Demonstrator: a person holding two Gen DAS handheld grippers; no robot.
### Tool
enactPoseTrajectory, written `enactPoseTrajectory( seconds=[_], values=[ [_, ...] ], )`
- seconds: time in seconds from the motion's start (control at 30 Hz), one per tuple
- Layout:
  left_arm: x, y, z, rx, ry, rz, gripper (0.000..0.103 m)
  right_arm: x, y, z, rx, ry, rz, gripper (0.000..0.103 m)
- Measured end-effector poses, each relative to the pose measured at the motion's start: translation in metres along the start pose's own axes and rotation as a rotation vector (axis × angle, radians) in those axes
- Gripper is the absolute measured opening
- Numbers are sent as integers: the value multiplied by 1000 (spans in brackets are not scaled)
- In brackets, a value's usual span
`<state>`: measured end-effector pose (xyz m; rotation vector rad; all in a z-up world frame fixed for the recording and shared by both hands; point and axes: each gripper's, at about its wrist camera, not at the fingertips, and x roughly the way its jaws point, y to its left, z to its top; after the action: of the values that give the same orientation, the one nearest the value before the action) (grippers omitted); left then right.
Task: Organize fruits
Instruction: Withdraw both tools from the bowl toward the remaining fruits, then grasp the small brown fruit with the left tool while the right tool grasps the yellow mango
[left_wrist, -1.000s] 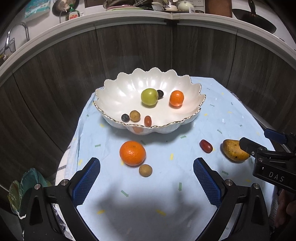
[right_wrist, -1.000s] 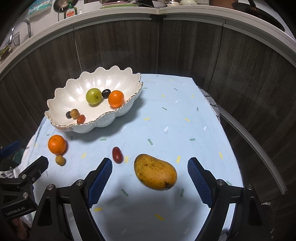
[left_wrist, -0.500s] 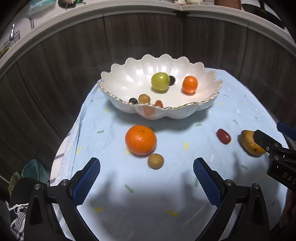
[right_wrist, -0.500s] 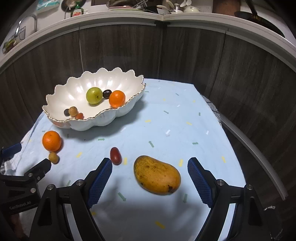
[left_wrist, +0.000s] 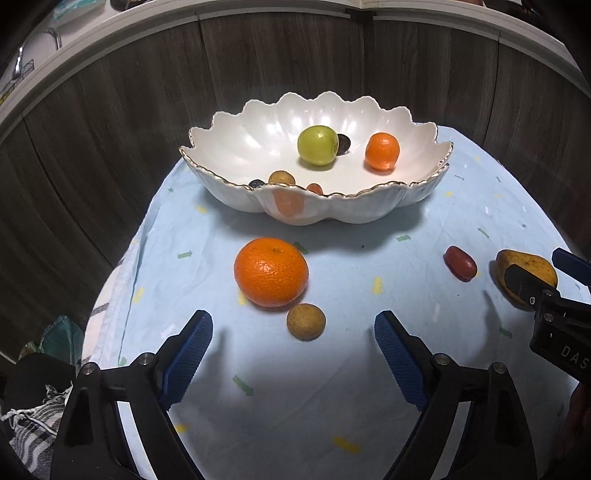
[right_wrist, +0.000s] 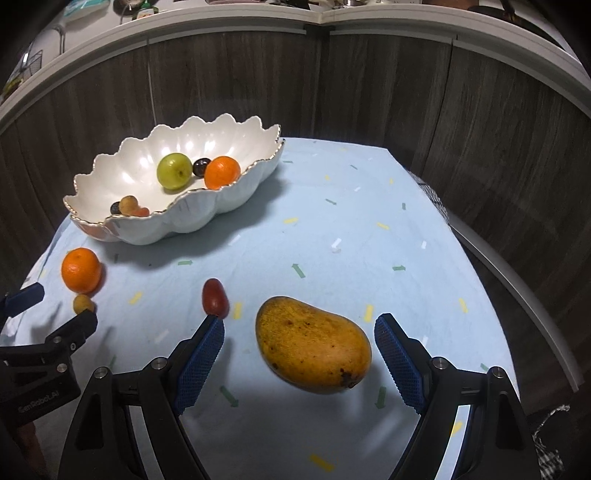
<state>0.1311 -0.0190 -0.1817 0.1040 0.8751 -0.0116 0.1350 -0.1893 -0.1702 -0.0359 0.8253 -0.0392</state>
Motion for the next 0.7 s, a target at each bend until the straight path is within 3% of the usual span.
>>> enactPoseTrajectory(
  seconds=[0.37, 0.7],
  values=[
    [18, 0, -2, -12, 57, -24, 77, 12, -5, -3, 6, 35, -40, 84],
    [20, 0, 0, -28, 45, -20, 74, 23, -11, -6, 30, 76, -21, 84]
  ],
)
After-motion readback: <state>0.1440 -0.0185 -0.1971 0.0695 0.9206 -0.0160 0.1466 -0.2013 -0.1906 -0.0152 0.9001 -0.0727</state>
